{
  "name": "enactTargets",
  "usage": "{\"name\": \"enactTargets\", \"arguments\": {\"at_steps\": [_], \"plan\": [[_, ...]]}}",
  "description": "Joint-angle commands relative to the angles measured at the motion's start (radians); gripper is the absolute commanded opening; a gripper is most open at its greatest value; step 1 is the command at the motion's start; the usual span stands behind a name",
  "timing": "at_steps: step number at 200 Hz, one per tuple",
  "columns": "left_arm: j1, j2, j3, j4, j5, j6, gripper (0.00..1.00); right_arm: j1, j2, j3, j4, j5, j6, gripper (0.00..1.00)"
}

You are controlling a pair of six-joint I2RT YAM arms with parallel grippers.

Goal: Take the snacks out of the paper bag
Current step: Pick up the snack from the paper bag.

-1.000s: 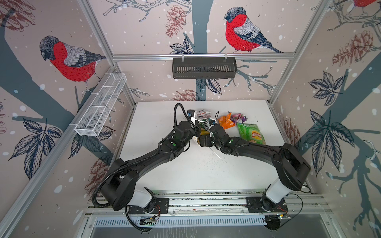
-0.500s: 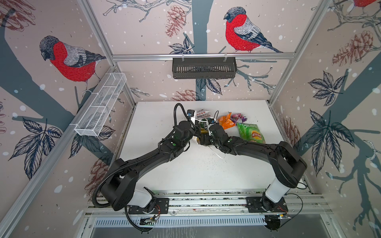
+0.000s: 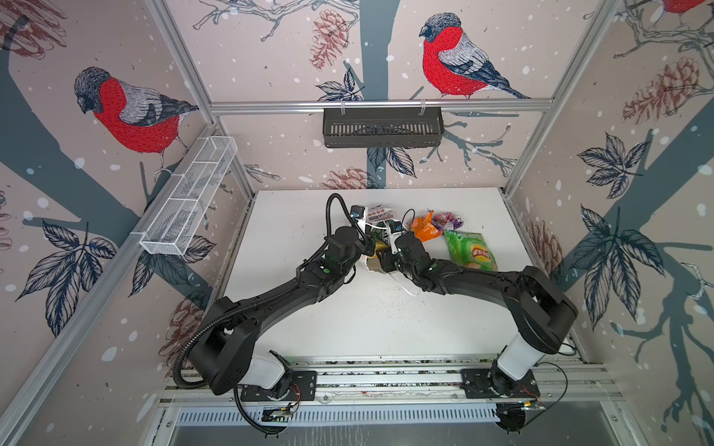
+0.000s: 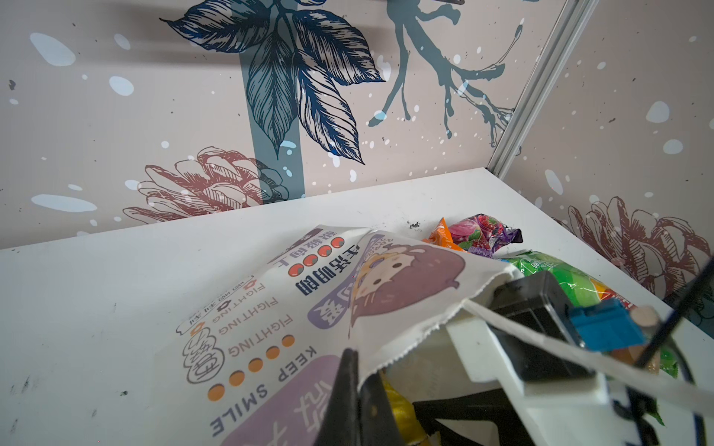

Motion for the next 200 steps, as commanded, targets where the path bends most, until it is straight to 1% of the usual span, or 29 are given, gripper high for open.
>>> {"name": "enactTargets", "arguments": {"at_steps": [1,11,23,33,41,85,102,131,165,200], "plan": [[0.0,0.003,0.006,-0.007,-0.009,0.0,0.0,0.0,-0.015,-0.015,0.06,0.009,-0.006,0.3],[0.0,0.005,0.006,-0.008,-0.007,-0.004,0.0,-0.001,-0.018,-0.021,0.071,0.011,-0.004,0.22],[0.0,0.003,0.005,-0.007,-0.004,-0.003,0.0,-0.001,-0.017,-0.026,0.074,0.01,-0.003,0.21],[0.0,0.002,0.003,-0.008,-0.007,-0.004,0.0,-0.002,-0.016,-0.025,0.073,0.008,-0.003,0.14],[0.0,0.0,0.001,-0.008,-0.007,-0.003,0.0,0.0,-0.015,-0.025,0.075,0.007,-0.003,0.11],[0.0,-0.008,-0.004,-0.007,-0.011,-0.003,0.0,-0.002,-0.019,-0.028,0.09,0.005,-0.001,0.09],[0.0,-0.007,-0.004,-0.006,-0.011,-0.004,0.0,-0.004,-0.02,-0.027,0.091,0.003,0.0,0.03],[0.0,-0.004,-0.003,-0.008,-0.016,-0.001,0.0,-0.005,-0.038,-0.031,0.089,-0.002,0.0,0.01],[0.0,0.012,0.01,-0.021,-0.029,-0.001,0.0,-0.004,-0.094,-0.049,0.098,-0.004,-0.015,0.0],[0.0,0.014,0.015,-0.028,-0.042,-0.002,0.0,0.001,-0.183,-0.08,0.073,0.044,-0.026,0.0]]}}
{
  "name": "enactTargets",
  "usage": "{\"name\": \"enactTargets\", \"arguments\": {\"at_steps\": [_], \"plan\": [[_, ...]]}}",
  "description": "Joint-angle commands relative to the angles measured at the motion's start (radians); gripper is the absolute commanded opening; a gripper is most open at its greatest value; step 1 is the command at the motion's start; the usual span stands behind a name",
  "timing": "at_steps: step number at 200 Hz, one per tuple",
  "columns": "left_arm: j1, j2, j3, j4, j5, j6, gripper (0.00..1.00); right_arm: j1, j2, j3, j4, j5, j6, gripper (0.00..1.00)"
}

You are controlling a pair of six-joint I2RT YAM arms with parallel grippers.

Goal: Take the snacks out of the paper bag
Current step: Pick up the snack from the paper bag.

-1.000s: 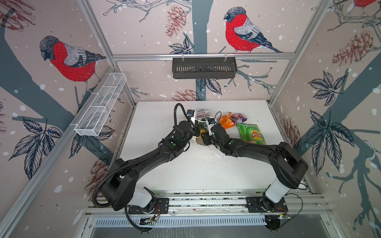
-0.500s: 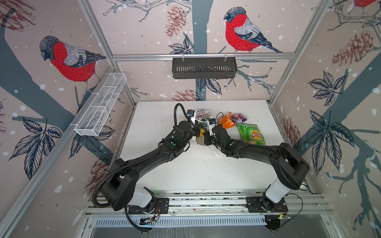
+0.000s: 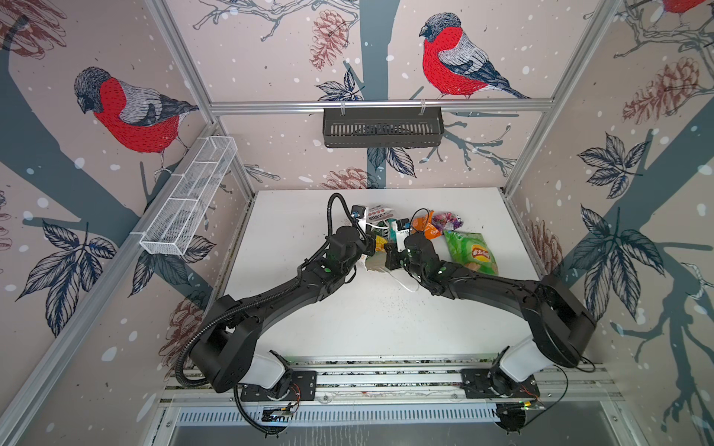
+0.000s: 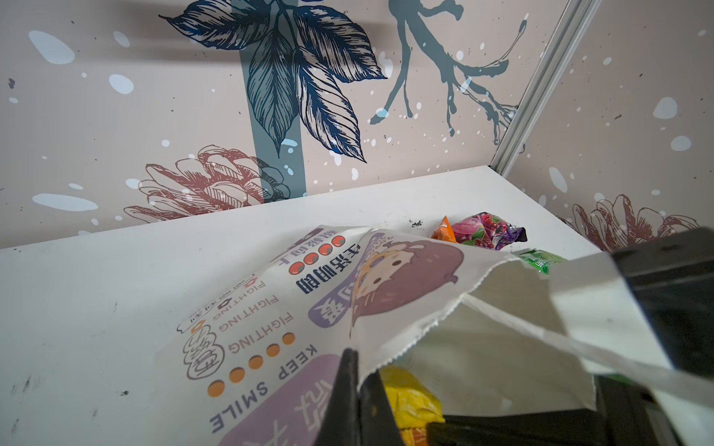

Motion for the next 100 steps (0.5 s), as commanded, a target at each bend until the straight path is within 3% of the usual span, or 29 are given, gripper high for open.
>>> {"name": "enactTargets", "arguments": {"at_steps": [1,100], "plan": [[0.0,0.001,0.008,-0.027,-0.037,-0.002,0.0,0.005,-0.054,-0.018,0.025,0.043,-0.022,0.0],[0.0,-0.003,0.005,-0.027,-0.06,-0.005,0.0,0.019,-0.337,-0.142,-0.024,0.205,-0.067,0.0]]}}
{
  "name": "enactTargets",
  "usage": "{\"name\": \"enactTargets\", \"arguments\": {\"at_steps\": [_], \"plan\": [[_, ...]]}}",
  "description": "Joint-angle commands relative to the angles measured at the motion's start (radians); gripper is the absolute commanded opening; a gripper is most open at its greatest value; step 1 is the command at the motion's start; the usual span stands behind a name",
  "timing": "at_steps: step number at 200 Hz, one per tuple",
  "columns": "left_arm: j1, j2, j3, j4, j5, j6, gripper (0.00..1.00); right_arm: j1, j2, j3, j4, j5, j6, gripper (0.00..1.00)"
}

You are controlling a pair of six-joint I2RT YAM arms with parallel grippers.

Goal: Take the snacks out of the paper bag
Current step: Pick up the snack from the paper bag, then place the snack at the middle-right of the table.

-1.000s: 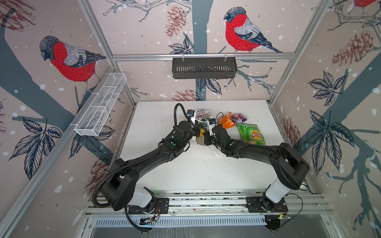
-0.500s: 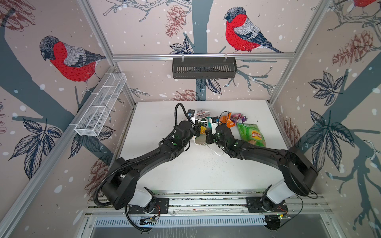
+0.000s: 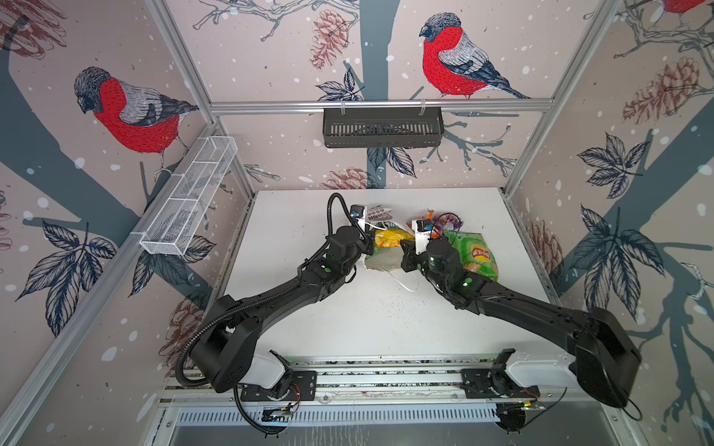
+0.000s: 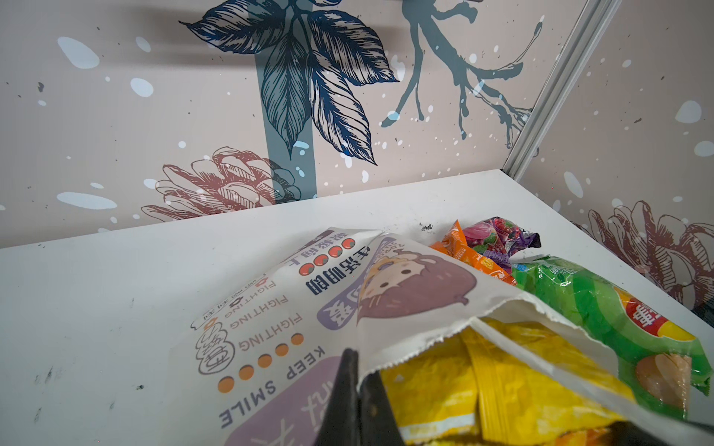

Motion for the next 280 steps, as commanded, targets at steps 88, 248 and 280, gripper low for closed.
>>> {"name": "enactTargets", "arguments": {"at_steps": [88,248,280], "plan": [[0.0,-0.001,-0.002,-0.038,-0.044,-0.016,0.0,0.039,-0.324,-0.246,0.228,0.193,-0.072,0.0],[0.0,-0.008,-0.008,-0.04,-0.038,-0.015,0.0,-0.156,-0.44,-0.335,0.137,0.302,0.033,0.0],[0.0,-0.018,-0.012,-0.038,-0.037,-0.016,0.0,-0.244,-0.384,-0.366,0.148,0.198,0.097,0.0]]}}
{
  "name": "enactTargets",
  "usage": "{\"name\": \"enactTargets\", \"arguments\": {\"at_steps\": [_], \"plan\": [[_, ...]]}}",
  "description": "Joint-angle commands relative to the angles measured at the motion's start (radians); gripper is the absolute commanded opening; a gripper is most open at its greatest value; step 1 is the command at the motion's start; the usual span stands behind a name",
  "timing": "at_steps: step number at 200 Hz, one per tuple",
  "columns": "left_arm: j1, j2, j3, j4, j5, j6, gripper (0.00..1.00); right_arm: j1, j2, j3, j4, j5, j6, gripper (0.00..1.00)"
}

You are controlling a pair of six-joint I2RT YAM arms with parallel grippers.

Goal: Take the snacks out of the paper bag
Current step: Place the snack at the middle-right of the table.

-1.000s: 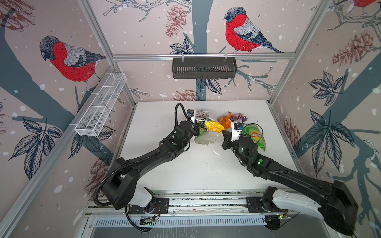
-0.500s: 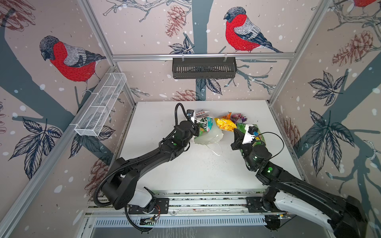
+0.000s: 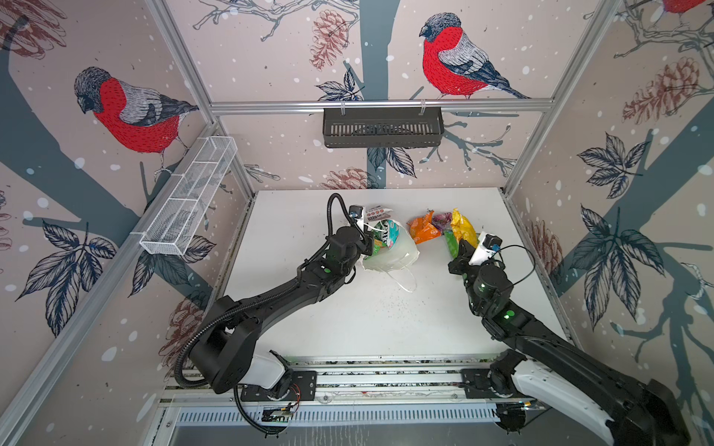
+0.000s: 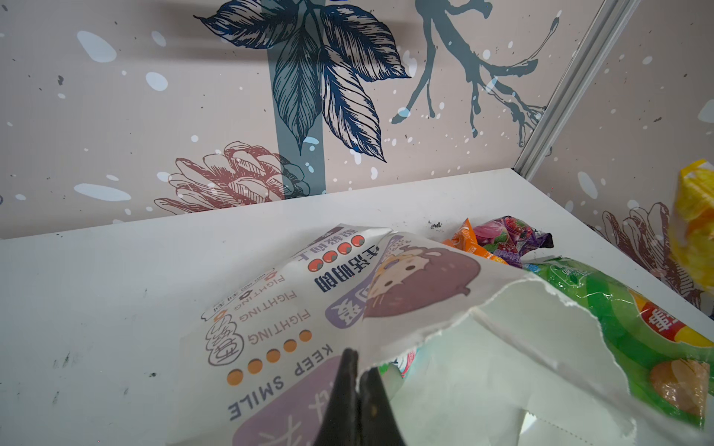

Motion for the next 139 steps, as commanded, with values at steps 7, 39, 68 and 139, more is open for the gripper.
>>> {"name": "enactTargets", "arguments": {"at_steps": [7,39,68,139], "plan": [[0.0,-0.009,-0.006,-0.021,-0.01,-0.006,0.0,-0.046,0.052,-0.008,0.003,-0.116,0.076,0.0],[0.0,-0.003,-0.005,-0.017,-0.006,-0.007,0.0,-0.076,0.152,0.013,0.013,-0.225,0.097,0.0],[0.0,0.006,0.008,-0.028,0.003,-0.006,0.0,-0.09,0.217,0.016,0.027,-0.283,0.12,0.0],[0.0,0.006,0.011,-0.026,0.006,-0.008,0.0,-0.136,0.361,0.043,0.036,-0.38,0.142,0.0]]}}
